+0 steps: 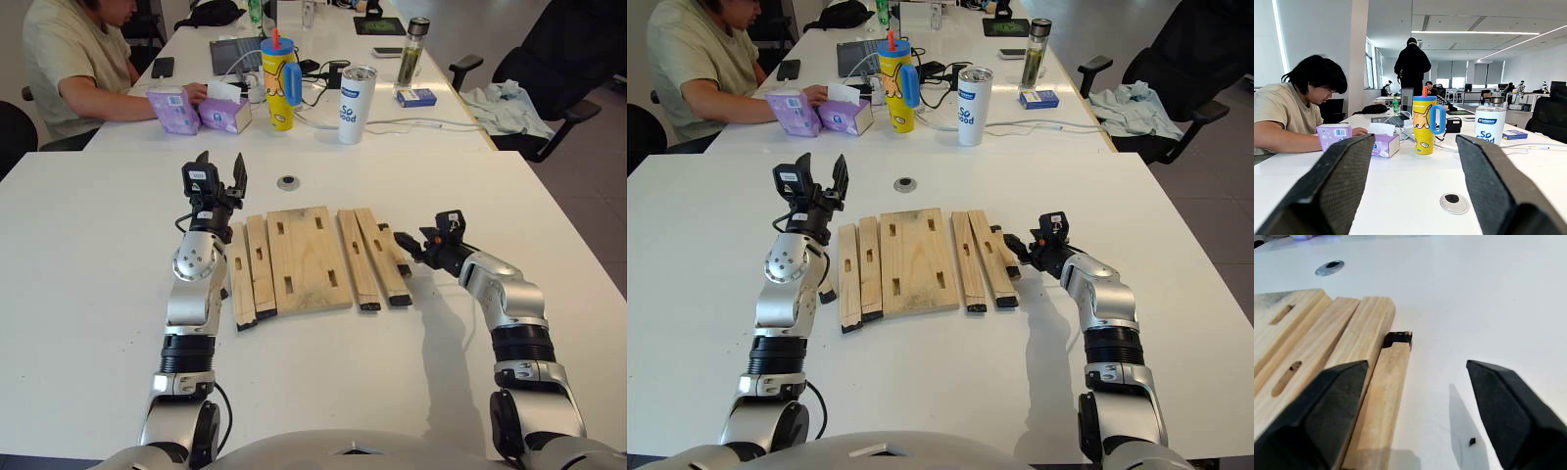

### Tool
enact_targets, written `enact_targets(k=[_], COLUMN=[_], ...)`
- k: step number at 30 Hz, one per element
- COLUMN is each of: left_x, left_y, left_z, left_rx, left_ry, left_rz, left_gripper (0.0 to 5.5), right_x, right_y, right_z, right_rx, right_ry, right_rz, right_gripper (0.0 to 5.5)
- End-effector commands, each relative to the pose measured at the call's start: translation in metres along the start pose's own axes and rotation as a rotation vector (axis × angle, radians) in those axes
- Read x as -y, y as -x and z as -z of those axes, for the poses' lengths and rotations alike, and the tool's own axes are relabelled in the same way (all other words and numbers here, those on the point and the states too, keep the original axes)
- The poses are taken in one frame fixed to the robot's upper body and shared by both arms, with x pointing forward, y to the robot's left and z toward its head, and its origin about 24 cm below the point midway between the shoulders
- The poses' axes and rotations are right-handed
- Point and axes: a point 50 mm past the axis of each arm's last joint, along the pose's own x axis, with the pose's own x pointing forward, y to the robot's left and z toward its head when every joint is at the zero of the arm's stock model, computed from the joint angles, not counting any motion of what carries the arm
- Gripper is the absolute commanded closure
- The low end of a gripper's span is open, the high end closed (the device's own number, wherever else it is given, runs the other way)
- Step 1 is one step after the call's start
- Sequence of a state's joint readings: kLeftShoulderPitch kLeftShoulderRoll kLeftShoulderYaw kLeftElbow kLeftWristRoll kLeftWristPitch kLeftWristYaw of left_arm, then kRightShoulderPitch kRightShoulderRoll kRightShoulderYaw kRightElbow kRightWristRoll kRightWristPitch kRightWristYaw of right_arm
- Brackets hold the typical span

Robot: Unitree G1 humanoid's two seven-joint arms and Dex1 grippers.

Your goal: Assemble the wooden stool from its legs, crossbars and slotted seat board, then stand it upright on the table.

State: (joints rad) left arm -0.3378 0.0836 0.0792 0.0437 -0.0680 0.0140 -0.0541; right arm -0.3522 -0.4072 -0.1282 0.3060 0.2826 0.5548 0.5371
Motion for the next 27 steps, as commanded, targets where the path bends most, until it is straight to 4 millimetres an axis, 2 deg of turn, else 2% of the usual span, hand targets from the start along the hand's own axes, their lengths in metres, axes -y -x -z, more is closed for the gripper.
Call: enact_targets(k=[1, 10, 14, 17, 21, 27], left_x=[-0.001, -0.001, -0.001, -0.001, -0.001, 0.000], left_y=[0.003, 0.005, 0.005, 0.004, 0.004, 0.004], left_z=[0.003, 0.004, 0.003, 0.003, 0.004, 0.003], left_rx=[-0.018, -0.022, -0.020, -0.020, -0.022, -0.020], left_ry=[0.000, 0.004, 0.003, 0.003, 0.003, 0.005], left_rz=[0.000, -0.002, -0.006, -0.002, -0.001, 0.001], left_gripper=[2.41, 2.41, 2.41, 2.41, 2.41, 2.41], right_x=[0.001, 0.001, 0.012, 0.019, 0.009, 0.000], right_y=[0.005, 0.005, 0.006, 0.006, 0.004, 0.004], right_z=[0.006, 0.019, 0.018, 0.012, 0.003, 0.004], right_rx=[-0.062, -0.169, -0.175, -0.132, -0.063, -0.061], right_ry=[0.036, 0.147, 0.205, 0.167, 0.077, 0.061], right_rz=[-0.009, -0.017, 0.064, 0.090, 0.012, -0.044], right_gripper=[1.77, 1.77, 1.77, 1.77, 1.77, 1.77])
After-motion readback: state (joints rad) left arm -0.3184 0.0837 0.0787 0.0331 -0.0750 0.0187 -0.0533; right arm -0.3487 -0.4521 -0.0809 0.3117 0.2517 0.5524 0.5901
